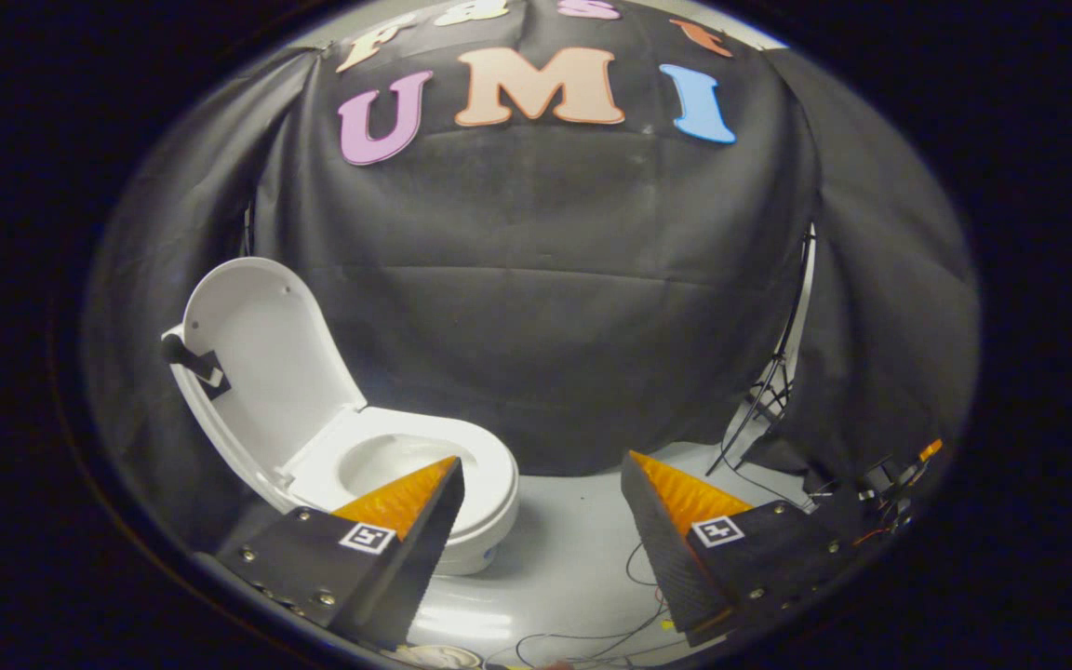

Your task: Open the toilet lid.

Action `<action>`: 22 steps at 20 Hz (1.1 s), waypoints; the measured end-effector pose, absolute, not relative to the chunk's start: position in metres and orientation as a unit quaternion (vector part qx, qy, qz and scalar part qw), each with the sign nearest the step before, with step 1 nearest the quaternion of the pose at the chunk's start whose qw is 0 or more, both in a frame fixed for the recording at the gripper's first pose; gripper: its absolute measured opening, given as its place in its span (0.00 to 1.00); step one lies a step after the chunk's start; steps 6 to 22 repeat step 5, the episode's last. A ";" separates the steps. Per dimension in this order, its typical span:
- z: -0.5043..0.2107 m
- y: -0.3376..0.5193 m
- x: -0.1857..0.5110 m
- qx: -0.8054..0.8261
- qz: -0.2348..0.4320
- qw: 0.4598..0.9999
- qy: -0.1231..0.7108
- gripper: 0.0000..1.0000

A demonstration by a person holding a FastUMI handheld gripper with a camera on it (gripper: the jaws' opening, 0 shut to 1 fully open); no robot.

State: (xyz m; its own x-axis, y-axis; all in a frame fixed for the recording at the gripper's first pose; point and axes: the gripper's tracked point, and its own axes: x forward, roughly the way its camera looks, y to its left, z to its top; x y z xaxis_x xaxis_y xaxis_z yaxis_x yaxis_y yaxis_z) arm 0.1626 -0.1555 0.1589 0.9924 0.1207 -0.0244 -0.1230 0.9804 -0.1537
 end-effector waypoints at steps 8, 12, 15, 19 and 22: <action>0.178 -0.188 0.157 -0.041 0.064 0.997 -0.033 1.00; 0.178 -0.188 0.157 -0.041 0.064 0.997 -0.033 1.00; 0.178 -0.188 0.157 -0.041 0.064 0.997 -0.033 1.00; 0.178 -0.188 0.157 -0.041 0.064 0.997 -0.033 1.00; 0.178 -0.188 0.157 -0.041 0.064 0.997 -0.033 1.00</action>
